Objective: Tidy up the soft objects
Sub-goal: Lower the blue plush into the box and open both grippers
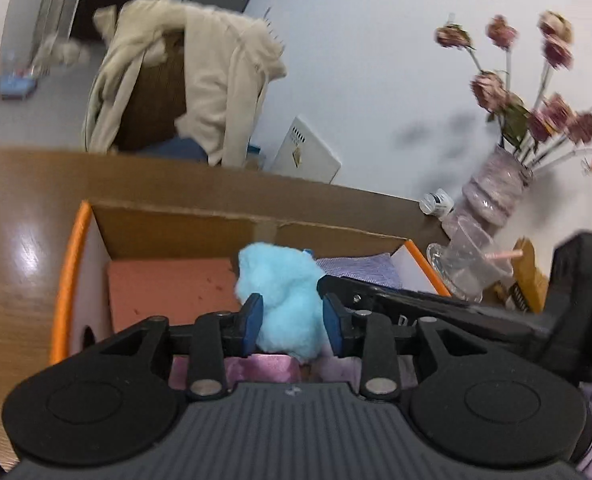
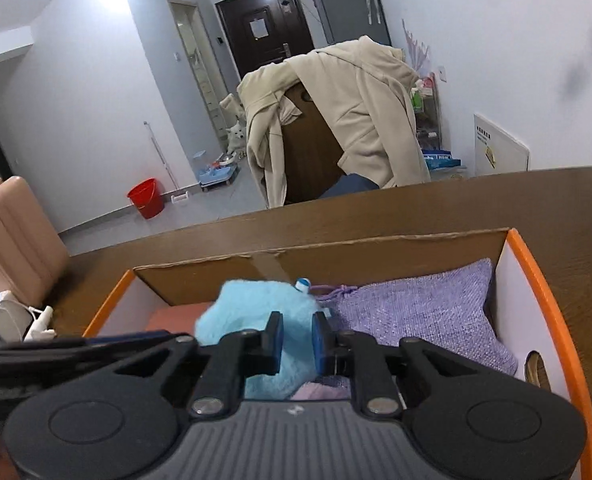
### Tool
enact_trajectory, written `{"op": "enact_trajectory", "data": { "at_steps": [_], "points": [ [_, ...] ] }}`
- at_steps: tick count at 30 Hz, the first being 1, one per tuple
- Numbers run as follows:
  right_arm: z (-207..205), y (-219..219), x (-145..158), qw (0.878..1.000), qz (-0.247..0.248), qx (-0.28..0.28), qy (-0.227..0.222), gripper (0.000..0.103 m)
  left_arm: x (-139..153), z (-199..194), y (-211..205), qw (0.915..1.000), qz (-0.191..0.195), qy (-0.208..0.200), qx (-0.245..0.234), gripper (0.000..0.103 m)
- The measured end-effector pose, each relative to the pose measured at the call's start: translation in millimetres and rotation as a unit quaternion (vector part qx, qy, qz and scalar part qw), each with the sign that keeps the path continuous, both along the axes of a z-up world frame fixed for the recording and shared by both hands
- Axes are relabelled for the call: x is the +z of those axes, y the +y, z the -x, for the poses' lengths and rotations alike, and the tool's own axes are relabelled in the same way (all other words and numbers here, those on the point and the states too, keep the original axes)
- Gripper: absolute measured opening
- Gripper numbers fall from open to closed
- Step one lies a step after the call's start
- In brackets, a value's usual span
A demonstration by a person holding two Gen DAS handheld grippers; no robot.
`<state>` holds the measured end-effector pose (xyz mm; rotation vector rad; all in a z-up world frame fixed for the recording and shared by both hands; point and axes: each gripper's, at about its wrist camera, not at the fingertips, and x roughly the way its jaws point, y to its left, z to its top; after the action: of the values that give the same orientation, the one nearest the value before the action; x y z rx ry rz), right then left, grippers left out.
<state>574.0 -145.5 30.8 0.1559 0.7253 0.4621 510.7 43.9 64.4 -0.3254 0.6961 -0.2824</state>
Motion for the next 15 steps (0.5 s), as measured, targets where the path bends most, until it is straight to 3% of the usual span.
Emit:
{"op": "enact_trajectory", "data": {
  "at_steps": [6,12,14,15],
  "points": [
    [28,-18,38,0.999,-0.004,-0.011,-0.035,0.018,27,43,-2,0.9987,-0.038,-0.032,0.013,0.035],
    [105,-46,83,0.994,0.027,-0.023,-0.101,0.022,47,120,-3,0.9972,-0.037,-0.065,0.013,0.046],
    [138,-54,94,0.991,0.035,-0.027,-0.123,0.031,53,153,-4,0.9943,-0.054,-0.089,0.021,0.05],
    [160,-57,99,0.989,0.043,-0.03,-0.138,0.041,56,171,-5,0.9917,-0.066,-0.106,0.028,0.058]
  ]
}}
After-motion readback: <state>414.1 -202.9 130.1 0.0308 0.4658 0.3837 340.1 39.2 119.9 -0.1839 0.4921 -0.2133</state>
